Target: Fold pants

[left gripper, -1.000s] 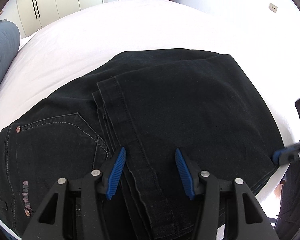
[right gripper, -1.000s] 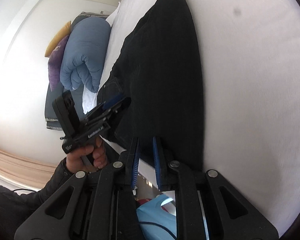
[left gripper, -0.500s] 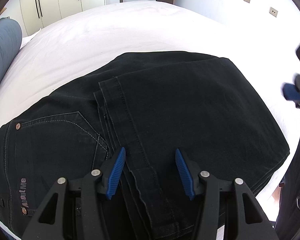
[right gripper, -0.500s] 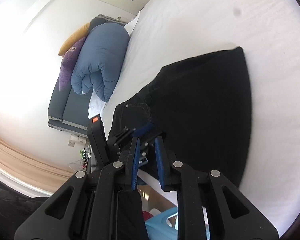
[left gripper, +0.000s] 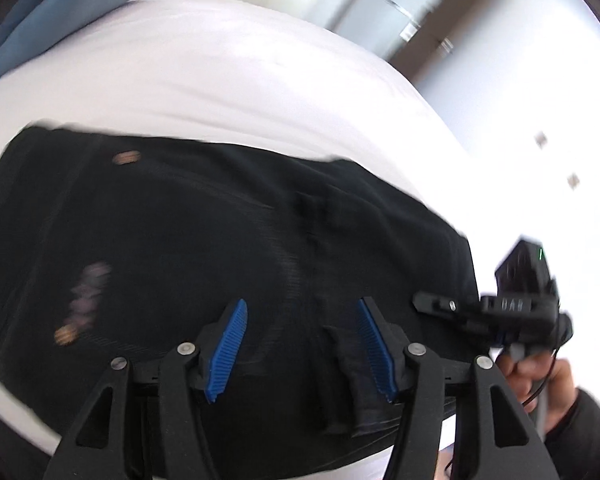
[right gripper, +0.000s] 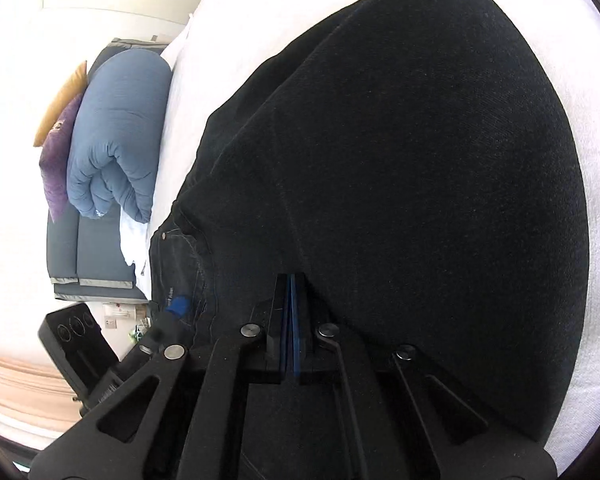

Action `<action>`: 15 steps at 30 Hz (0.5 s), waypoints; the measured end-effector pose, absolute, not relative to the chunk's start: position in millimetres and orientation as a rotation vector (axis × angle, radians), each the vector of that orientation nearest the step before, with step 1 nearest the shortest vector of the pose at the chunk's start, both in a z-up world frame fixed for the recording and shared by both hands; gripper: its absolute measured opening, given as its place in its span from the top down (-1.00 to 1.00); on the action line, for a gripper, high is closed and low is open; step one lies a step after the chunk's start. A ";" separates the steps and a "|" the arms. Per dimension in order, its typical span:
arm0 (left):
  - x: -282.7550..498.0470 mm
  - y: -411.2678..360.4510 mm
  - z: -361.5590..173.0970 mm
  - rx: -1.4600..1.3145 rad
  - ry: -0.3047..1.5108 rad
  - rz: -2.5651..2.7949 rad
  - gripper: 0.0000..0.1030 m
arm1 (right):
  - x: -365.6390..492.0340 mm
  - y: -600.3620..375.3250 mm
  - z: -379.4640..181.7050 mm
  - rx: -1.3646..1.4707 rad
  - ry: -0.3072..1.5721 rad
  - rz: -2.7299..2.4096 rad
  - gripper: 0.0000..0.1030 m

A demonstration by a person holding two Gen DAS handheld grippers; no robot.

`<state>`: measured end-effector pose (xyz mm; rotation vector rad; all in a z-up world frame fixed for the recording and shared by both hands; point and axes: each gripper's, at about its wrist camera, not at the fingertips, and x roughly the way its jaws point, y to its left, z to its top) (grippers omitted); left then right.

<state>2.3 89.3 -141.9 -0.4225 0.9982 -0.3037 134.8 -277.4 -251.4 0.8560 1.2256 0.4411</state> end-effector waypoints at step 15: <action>-66.2 261.8 -139.4 -0.931 0.788 0.046 -0.32 | 160.6 -179.1 -203.1 0.777 1.283 0.611 0.84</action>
